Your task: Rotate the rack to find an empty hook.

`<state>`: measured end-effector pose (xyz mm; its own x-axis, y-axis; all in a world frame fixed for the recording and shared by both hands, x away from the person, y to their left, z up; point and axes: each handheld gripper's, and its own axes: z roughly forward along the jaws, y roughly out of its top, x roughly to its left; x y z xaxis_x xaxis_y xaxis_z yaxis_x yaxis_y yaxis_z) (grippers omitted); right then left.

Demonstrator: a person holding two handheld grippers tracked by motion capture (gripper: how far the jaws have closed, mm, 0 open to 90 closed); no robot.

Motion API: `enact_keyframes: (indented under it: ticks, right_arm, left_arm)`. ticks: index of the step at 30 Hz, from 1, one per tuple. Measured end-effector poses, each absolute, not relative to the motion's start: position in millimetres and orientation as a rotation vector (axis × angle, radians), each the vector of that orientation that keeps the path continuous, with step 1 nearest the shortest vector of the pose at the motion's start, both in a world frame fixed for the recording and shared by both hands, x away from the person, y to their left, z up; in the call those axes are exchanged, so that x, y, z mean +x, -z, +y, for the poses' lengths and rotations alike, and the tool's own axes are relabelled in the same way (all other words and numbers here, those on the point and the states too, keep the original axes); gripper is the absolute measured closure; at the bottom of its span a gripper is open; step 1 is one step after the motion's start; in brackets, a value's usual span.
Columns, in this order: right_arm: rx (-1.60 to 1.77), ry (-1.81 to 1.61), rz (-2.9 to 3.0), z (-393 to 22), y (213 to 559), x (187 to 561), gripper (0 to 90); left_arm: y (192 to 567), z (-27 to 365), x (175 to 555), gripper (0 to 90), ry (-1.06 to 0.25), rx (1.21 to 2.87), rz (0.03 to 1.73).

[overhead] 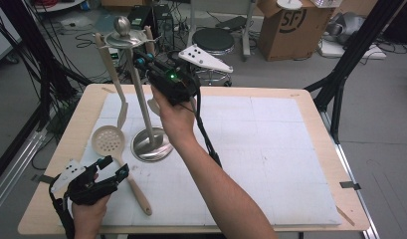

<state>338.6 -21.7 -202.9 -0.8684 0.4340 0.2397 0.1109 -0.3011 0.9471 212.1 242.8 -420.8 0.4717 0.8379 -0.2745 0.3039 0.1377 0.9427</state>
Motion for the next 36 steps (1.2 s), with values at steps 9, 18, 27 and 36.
enact_keyframes:
  ticks: [9, 18, 27, 36]
  right_arm:
    - [0.676, -2.232, 1.777, -19.0, 206.0, 341.2, 90.0]
    - [0.752, -2.209, 1.787, -44.9, 218.2, 342.9, 77.4]
    - [0.909, -2.128, 1.841, -92.9, 247.2, 355.5, 44.6]
    - [0.913, -2.074, 1.894, -130.1, 268.6, 350.6, 28.0]
  left_arm:
    - [421.2, 244.5, 212.1, 26.5, -0.518, 1.427, 1.081]
    - [423.8, 249.5, 212.7, 26.4, -0.488, 1.426, 1.106]
    - [424.5, 247.1, 213.2, 26.2, -0.501, 1.431, 1.113]
    - [425.0, 244.2, 215.3, 26.0, -0.496, 1.437, 1.107]
